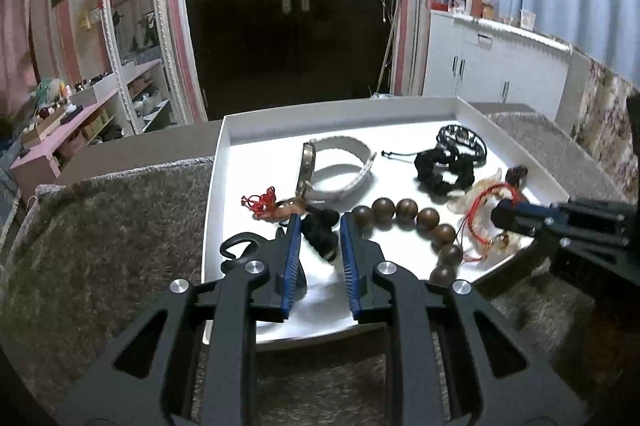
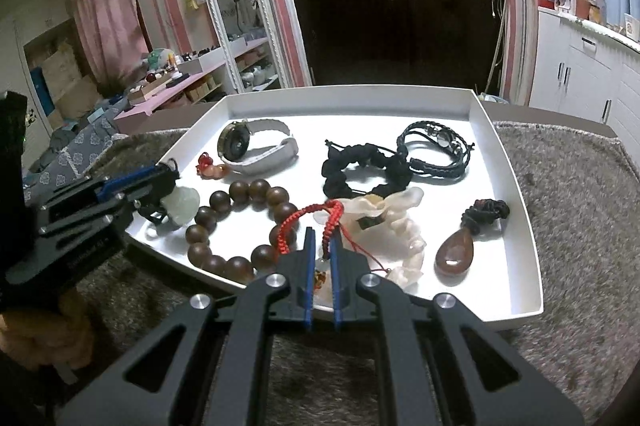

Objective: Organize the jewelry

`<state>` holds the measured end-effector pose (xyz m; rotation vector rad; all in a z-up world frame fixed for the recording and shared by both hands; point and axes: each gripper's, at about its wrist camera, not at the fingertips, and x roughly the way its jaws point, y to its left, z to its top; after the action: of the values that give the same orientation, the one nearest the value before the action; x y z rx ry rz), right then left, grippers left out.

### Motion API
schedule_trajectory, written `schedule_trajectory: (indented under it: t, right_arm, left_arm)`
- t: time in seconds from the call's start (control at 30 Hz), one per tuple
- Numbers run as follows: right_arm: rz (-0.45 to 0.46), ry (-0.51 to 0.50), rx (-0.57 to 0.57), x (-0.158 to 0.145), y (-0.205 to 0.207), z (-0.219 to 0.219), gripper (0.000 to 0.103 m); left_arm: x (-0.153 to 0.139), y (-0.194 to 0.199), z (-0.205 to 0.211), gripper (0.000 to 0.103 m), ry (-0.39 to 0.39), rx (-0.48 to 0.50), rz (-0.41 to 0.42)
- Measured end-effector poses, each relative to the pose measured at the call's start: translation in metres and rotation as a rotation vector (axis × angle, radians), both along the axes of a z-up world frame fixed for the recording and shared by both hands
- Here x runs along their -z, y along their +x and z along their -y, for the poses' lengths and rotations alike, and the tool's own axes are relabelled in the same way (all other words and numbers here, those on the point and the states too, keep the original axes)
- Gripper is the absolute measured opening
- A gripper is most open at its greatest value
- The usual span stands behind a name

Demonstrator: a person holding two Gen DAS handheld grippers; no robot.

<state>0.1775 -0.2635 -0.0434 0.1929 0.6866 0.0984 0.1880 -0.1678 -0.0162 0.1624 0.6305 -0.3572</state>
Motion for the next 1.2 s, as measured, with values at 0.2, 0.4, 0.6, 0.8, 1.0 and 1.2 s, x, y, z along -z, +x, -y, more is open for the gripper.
schedule_trajectory:
  t: [0.2,0.4,0.6,0.8,1.0,1.2]
  right_arm:
    - [-0.003,-0.006,-0.004,0.001,0.000,-0.001,0.009]
    - [-0.005,-0.019,0.014,0.000,-0.001,-0.001,0.010]
    - [0.002,-0.055,0.035,-0.003,-0.006,-0.001,0.036]
    - [0.019,-0.076,0.044,-0.006,-0.011,-0.002,0.039]
    - [0.026,-0.088,0.049,-0.007,-0.012,-0.003,0.039]
    - [0.034,-0.100,0.051,-0.010,-0.015,-0.003,0.043]
  left_arm:
    - [0.003,0.002,0.000,0.018,-0.003,-0.007,-0.008]
    - [0.004,0.004,-0.003,0.020,-0.009,-0.018,-0.016]
    - [0.004,0.001,-0.003,0.025,-0.018,-0.020,-0.019]
    - [0.003,-0.005,-0.002,0.032,-0.022,-0.022,-0.003]
    - [0.000,-0.010,-0.001,0.037,-0.021,-0.018,0.029]
    - [-0.001,-0.011,-0.003,0.049,-0.026,-0.019,0.038]
